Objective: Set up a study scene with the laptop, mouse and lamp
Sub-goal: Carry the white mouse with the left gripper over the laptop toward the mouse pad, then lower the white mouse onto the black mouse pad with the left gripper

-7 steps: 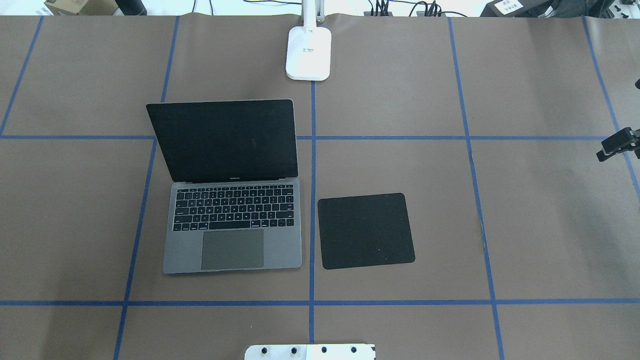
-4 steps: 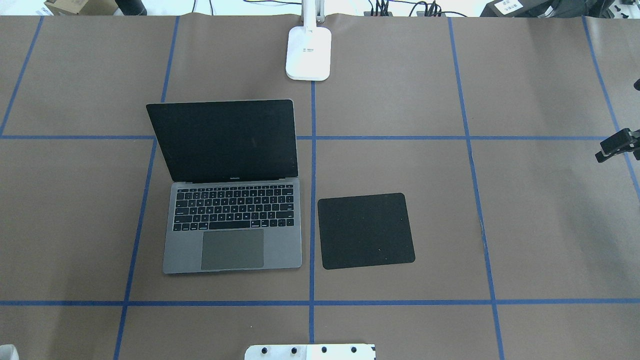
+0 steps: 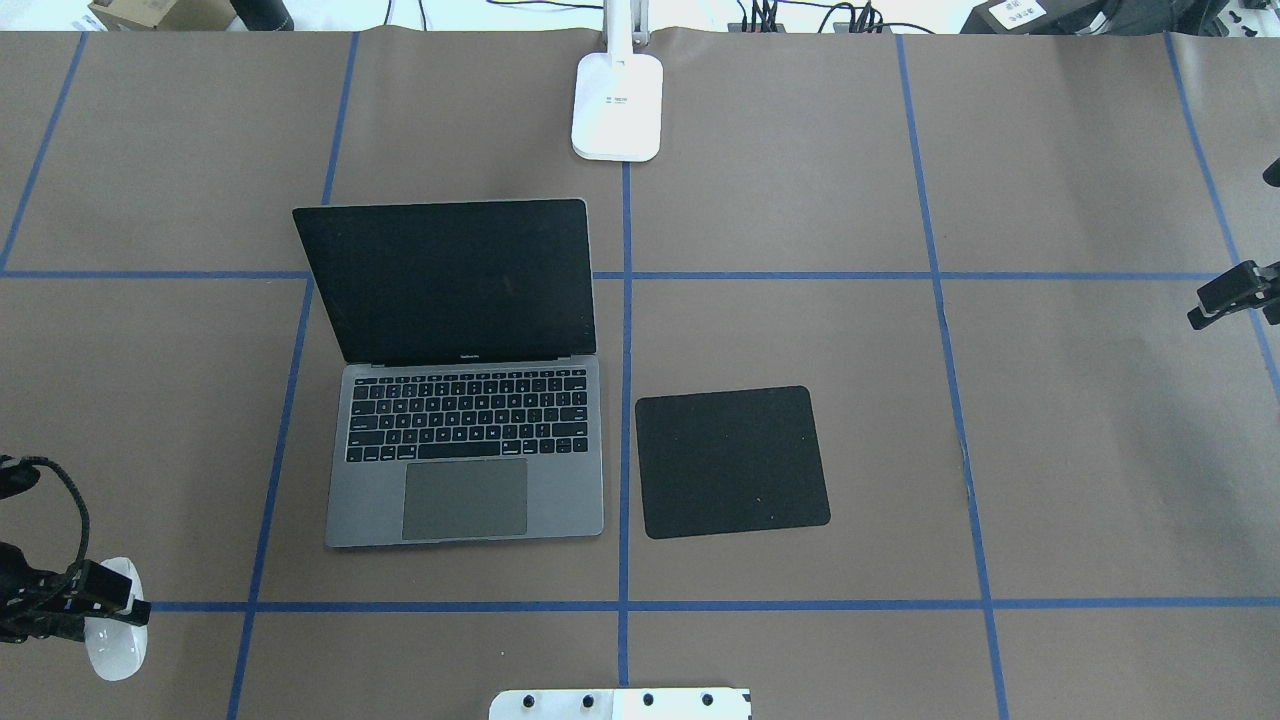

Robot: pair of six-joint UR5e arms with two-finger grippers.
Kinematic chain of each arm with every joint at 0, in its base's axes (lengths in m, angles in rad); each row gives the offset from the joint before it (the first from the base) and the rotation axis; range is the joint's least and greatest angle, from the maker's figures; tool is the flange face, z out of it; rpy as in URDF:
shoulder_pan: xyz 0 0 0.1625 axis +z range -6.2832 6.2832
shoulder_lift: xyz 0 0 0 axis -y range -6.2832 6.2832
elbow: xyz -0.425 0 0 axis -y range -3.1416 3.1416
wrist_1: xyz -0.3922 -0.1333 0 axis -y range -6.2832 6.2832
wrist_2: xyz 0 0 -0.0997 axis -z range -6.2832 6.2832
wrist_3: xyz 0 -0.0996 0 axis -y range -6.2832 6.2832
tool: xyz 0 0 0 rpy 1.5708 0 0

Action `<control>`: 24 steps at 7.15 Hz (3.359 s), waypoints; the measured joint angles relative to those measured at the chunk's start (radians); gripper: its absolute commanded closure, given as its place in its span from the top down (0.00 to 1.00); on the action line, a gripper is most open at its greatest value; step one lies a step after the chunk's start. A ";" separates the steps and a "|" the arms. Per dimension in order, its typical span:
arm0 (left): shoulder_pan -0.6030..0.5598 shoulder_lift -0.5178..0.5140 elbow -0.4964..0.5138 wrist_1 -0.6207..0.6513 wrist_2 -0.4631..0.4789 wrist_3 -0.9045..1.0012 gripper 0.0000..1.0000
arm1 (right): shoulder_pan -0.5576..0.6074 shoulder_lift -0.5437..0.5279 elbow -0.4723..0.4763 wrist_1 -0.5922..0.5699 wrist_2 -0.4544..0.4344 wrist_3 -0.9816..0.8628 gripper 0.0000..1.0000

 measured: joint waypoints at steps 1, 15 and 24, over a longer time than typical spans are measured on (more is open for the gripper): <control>-0.032 -0.057 -0.007 0.084 -0.013 0.017 0.37 | -0.002 0.000 0.000 0.000 0.000 0.000 0.99; 0.113 -1.258 0.353 1.006 0.150 -0.086 0.39 | 0.000 -0.002 -0.025 -0.011 -0.021 -0.005 0.99; 0.144 -1.484 0.779 0.832 0.215 -0.090 0.56 | 0.015 -0.002 -0.025 -0.023 -0.051 -0.006 0.99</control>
